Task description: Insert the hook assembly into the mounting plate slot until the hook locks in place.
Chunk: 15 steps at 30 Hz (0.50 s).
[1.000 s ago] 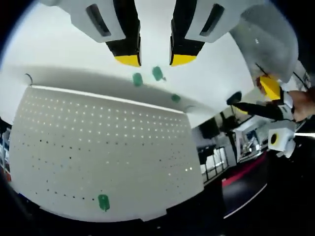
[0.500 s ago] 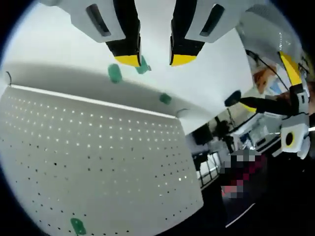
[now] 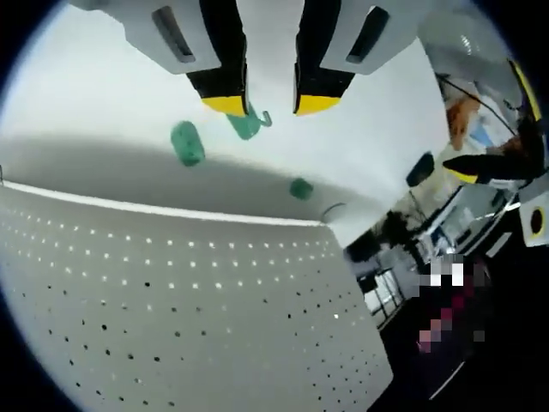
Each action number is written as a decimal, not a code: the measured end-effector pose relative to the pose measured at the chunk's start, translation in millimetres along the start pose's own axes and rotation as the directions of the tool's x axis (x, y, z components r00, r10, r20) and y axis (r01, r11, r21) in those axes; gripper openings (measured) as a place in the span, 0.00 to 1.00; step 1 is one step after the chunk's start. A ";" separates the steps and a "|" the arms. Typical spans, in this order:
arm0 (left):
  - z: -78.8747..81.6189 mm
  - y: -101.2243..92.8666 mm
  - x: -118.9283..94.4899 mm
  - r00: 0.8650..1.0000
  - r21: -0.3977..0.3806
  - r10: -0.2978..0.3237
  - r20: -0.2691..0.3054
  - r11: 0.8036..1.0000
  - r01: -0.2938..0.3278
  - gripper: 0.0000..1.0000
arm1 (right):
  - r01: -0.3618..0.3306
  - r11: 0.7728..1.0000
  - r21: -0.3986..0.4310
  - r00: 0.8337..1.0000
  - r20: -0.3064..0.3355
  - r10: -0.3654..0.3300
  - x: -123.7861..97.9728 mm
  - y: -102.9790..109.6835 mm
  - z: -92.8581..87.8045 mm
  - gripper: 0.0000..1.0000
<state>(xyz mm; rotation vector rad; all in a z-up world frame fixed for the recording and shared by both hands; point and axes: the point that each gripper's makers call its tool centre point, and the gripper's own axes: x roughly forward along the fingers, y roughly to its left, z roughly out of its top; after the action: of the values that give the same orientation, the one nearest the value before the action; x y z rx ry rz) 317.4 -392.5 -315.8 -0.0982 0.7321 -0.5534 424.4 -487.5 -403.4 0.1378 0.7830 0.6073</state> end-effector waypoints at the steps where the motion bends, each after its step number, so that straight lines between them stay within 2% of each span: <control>1: -0.2 0.5 0.5 1.000 -0.001 0.000 -0.001 1.000 0.000 0.97 | 0.004 1.000 0.031 1.000 -0.006 -0.004 -0.3 -0.9 -0.6 0.18; 2: 0.0 0.8 1.0 1.000 -0.004 0.001 0.000 1.000 -0.001 0.97 | 0.000 0.995 0.096 1.000 0.024 -0.002 -0.5 -0.5 4.6 0.17; 3: 0.0 1.0 1.5 1.000 -0.005 0.001 -0.001 1.000 -0.001 0.97 | 0.000 0.994 0.107 1.000 0.030 -0.003 -0.1 -1.1 6.1 0.17; 6: 0.0 0.7 4.2 1.000 -0.009 -0.003 -0.005 1.000 0.003 0.97 | 0.019 0.999 0.046 1.000 0.019 -0.020 4.6 -2.4 5.8 0.16; 15: 0.7 3.0 5.6 1.000 -0.007 -0.006 -0.012 1.000 0.006 0.96 | 0.034 0.999 -0.026 0.999 0.002 -0.034 11.2 -4.3 5.2 0.08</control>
<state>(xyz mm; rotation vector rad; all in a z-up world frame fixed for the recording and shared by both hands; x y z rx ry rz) 322.6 -392.9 -319.6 -0.1041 0.7455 -0.5574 436.1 -484.2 -408.1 0.1008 0.7739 0.5853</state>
